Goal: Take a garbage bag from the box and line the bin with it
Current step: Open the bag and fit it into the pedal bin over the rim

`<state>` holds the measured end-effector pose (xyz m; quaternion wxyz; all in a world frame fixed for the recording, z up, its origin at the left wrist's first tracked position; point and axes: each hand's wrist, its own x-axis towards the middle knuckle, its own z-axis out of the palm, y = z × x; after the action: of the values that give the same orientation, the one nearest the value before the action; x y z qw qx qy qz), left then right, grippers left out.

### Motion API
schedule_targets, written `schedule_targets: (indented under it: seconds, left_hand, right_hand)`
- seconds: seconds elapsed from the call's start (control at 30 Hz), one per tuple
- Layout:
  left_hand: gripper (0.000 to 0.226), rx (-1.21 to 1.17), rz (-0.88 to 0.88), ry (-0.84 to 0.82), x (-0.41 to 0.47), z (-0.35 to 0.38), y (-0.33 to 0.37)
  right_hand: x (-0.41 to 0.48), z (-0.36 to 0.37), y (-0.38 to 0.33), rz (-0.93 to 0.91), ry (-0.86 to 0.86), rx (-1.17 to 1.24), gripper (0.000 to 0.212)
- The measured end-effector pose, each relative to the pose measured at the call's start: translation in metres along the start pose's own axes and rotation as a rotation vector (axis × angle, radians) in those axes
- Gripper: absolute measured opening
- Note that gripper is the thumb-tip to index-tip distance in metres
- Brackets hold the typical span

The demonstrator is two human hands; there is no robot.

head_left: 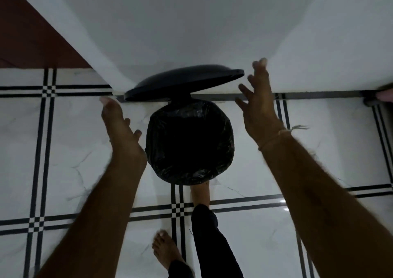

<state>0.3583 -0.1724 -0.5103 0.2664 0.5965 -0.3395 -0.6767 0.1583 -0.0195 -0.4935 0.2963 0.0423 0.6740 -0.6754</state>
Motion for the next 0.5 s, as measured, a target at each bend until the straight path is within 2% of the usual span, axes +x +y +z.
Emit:
schedule_targets:
  seconds: [0.07, 0.13, 0.17, 0.33, 0.43, 0.5]
  left_hand:
    - [0.058, -0.003, 0.053, -0.133, -0.011, 0.011, 0.018]
    - [0.045, 0.086, 0.068, -0.155, -0.017, 0.013, 0.021]
    - [0.045, 0.152, 0.075, -0.154, -0.022, 0.009, 0.018]
    - [0.075, 0.514, 0.131, -0.205, -0.047, -0.033, -0.032]
    - [0.090, 0.664, 0.198, -0.178, -0.052, -0.048, -0.071]
    - [0.093, 0.737, 0.240, -0.145, -0.047, -0.053, -0.100]
  right_hand:
    - [-0.002, 0.013, -0.020, 0.047, -0.067, -0.111, 0.066]
    - [-0.011, 0.016, -0.019, 0.019, -0.074, -0.288, 0.067]
    - [-0.018, 0.011, -0.013, -0.013, -0.047, -0.363, 0.068]
    - [-0.064, -0.022, 0.038, 0.004, -0.055, -0.630, 0.051]
    - [-0.076, -0.035, 0.081, 0.006, -0.085, -0.714, 0.068]
    - [-0.075, -0.041, 0.113, -0.027, -0.078, -0.769, 0.082]
